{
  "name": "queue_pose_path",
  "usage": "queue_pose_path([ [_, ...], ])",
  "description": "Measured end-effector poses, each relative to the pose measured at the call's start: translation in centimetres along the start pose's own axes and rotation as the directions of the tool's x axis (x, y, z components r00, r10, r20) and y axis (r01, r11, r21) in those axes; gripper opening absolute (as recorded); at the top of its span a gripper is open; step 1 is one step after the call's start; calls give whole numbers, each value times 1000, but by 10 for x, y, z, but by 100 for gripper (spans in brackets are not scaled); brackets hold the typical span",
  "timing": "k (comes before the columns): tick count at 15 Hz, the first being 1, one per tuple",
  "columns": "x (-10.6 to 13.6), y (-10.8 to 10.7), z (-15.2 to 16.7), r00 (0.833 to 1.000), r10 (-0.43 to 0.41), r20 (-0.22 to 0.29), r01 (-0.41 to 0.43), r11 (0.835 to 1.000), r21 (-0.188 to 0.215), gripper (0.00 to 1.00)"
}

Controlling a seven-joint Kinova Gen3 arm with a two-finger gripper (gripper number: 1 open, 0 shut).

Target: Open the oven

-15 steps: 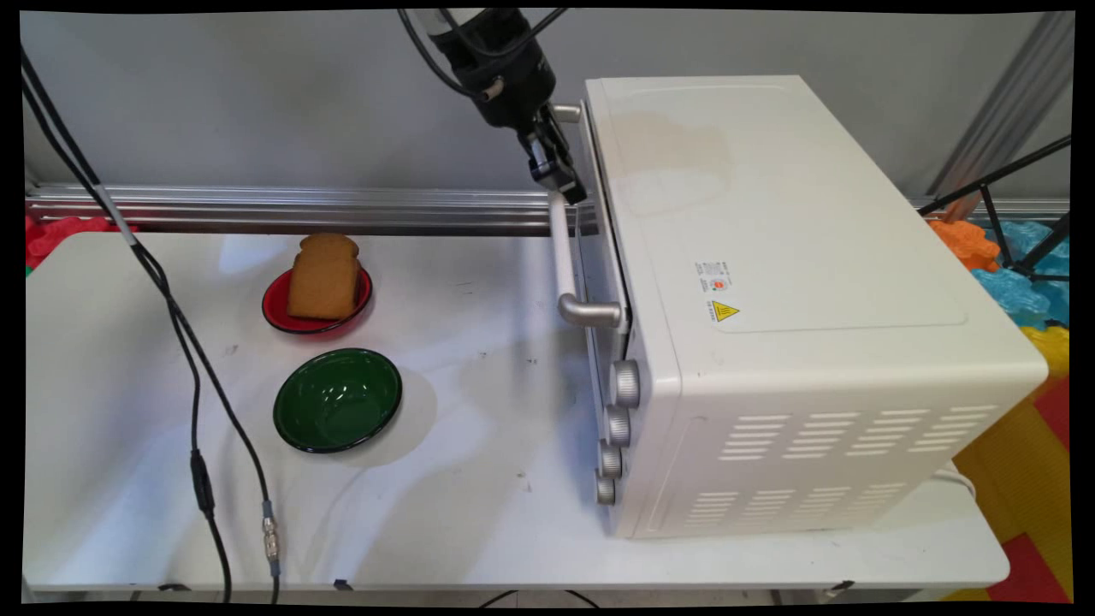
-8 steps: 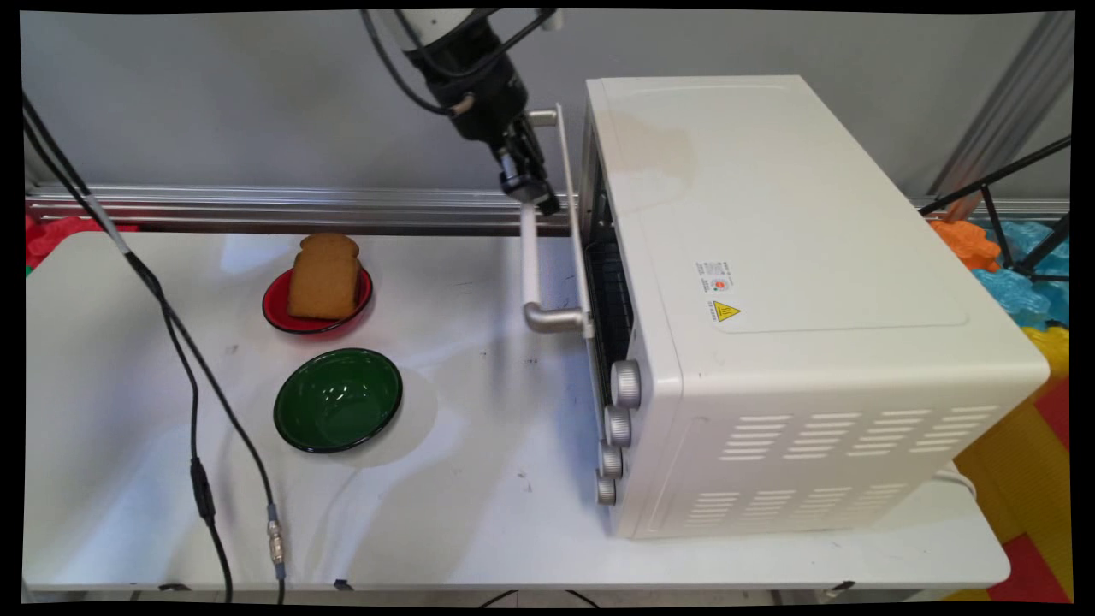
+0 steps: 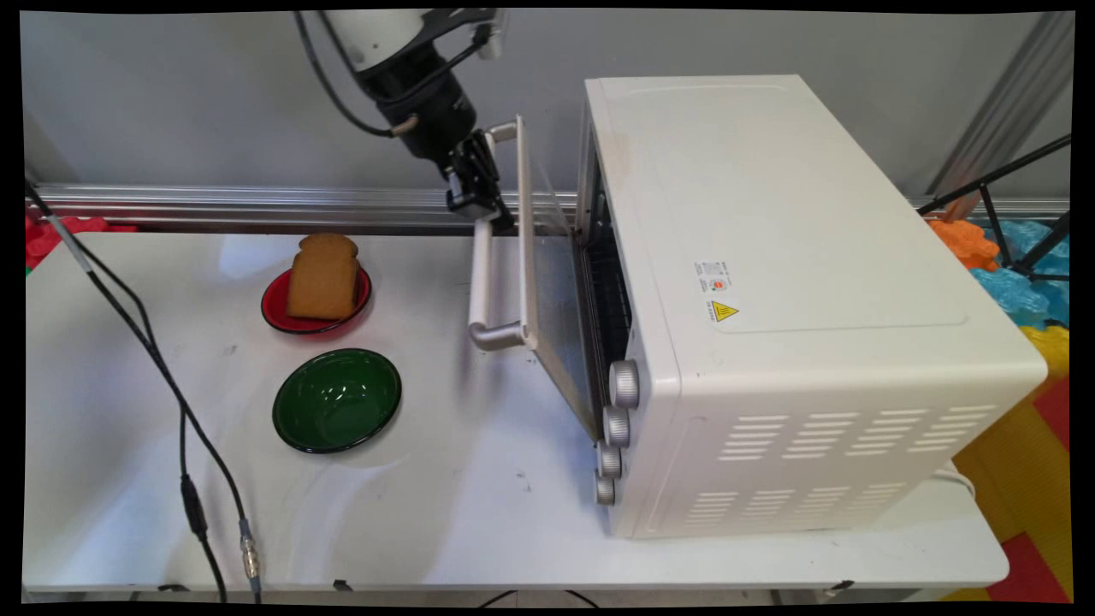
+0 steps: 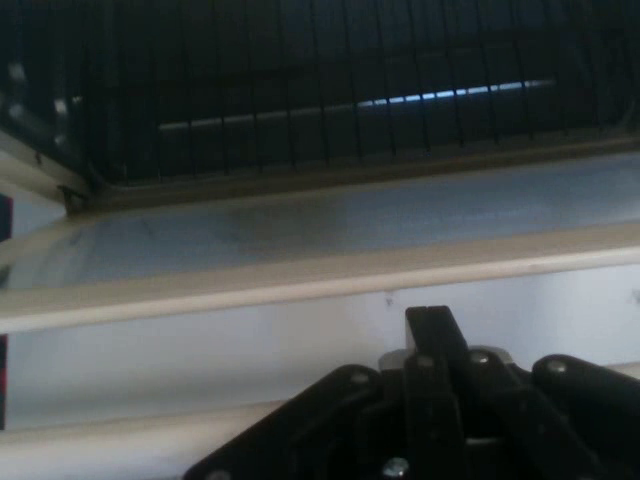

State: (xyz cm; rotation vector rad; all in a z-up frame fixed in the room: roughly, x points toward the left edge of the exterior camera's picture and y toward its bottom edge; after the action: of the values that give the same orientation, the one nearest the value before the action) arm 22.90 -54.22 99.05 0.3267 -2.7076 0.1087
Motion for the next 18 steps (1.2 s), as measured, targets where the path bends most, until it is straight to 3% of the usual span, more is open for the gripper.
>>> queue_pose_path([
  [10,-64,1,31,998,45,-52,-46,999,-13,0],
  [18,-115,1,49,996,32,-84,-33,999,-19,0],
])
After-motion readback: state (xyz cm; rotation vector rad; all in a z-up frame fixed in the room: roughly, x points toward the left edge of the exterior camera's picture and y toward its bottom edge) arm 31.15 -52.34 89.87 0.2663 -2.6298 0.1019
